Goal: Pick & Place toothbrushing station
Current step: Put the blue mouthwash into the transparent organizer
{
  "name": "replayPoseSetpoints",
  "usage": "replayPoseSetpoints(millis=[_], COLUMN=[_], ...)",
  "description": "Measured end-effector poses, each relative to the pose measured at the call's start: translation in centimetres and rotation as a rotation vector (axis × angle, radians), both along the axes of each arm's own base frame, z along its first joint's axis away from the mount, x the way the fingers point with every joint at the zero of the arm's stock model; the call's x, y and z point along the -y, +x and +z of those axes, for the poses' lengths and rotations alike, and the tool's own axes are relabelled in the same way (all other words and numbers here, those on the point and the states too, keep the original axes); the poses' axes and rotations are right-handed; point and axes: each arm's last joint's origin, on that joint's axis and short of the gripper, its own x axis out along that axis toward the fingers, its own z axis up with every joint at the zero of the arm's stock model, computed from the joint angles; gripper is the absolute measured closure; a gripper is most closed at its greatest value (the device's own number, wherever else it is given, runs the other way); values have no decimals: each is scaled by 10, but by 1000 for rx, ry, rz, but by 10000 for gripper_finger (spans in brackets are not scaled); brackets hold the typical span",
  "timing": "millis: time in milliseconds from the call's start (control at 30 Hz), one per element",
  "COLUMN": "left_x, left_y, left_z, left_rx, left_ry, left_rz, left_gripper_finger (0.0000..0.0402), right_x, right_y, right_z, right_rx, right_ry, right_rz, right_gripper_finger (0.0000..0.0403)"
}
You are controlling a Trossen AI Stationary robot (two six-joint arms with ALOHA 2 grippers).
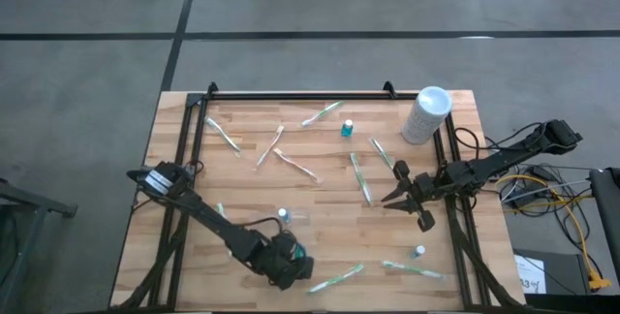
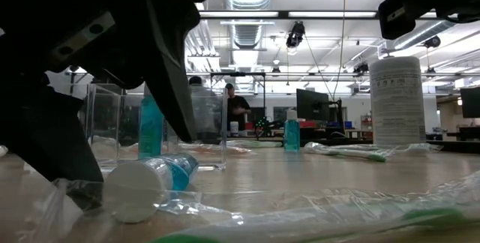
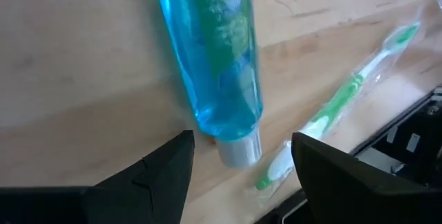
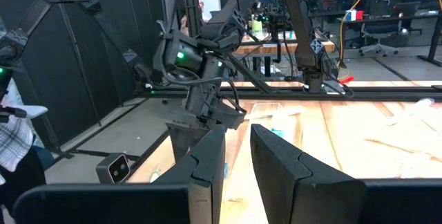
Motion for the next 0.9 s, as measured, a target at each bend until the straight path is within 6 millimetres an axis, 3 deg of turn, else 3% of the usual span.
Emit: replayPoseSetpoints(millis=[900], left_x=[0], left_y=[2], left_z=[-1], left_rx=[-21], left_ry=[-56], left_rz=[-19], left_gripper_finger=[154], right_x=[0], right_y=[0], right_z=[0], right_rx=[0], right_ry=[0], right_rz=[0], right_gripper_finger=[335])
